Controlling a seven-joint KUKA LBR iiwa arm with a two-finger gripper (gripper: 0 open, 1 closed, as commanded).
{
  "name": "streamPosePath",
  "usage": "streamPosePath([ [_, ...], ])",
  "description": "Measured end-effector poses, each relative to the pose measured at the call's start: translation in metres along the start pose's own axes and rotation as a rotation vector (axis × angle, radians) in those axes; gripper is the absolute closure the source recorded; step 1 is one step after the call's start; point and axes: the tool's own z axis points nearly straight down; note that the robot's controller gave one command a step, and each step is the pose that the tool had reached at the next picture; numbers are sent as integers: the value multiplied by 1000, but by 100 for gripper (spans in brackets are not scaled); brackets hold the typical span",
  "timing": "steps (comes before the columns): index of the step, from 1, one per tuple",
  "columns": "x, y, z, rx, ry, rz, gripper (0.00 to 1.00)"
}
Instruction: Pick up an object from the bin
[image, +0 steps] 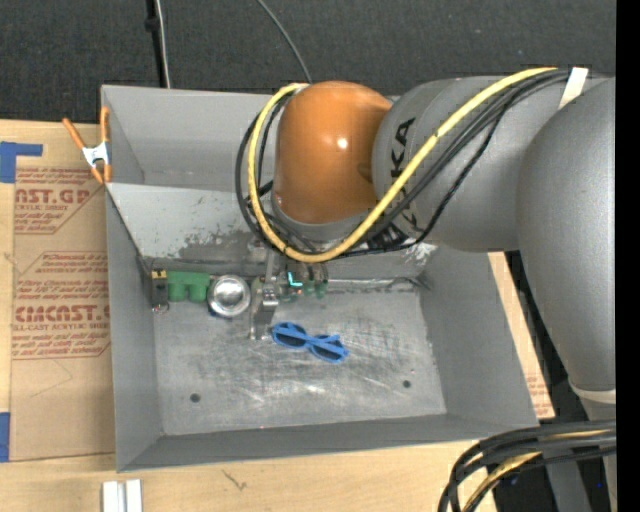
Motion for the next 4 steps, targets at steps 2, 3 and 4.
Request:
streamPosePath([
  [2, 67, -139, 122, -1, -20, -36, 0],
  [3, 68, -137, 121, -2, -10, -39, 100],
  [4, 80, -148, 1, 0, -15, 0, 100],
])
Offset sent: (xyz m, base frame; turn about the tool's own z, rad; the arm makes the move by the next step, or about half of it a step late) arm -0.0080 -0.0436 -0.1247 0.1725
